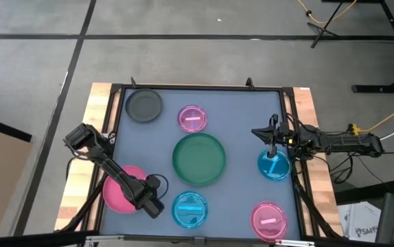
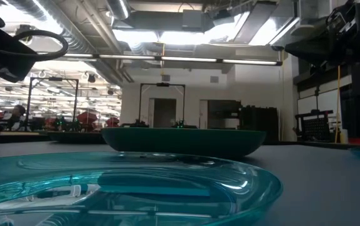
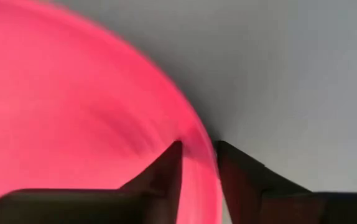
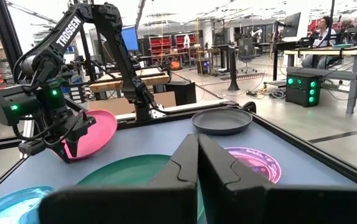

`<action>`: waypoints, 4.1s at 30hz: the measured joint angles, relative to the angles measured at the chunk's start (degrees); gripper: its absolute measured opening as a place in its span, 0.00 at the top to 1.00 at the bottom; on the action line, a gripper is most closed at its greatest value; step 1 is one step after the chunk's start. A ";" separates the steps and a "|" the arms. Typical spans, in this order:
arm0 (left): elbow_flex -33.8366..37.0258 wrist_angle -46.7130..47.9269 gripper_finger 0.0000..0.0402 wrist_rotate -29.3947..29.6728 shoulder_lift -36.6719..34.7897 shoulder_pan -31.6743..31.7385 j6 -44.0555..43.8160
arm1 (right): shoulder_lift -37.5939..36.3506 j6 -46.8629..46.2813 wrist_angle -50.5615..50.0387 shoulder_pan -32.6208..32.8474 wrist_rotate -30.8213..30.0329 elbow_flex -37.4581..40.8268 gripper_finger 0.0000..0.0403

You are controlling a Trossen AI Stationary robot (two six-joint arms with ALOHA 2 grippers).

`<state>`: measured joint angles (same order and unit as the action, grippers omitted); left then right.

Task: Stack plastic plates
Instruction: Stack the pink plate on top of the green plate, then stack the black plate on top of the pink plate

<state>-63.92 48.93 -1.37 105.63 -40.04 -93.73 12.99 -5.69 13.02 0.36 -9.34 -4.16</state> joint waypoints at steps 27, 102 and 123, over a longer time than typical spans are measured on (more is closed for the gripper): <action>-18.31 22.70 0.99 15.62 -0.73 2.70 26.14 | 0.00 -0.02 -1.06 0.00 0.00 0.00 1.00; -27.00 -1.29 0.72 8.19 11.13 23.76 83.45 | 0.00 -0.02 -3.74 0.00 -0.68 0.00 1.00; -18.40 9.25 0.72 26.18 -4.94 22.60 78.50 | 0.00 -0.02 -3.70 0.00 -0.64 0.00 1.00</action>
<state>-82.32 58.18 24.81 100.69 -17.45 -15.23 12.99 -5.72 9.32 0.36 -9.98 -4.16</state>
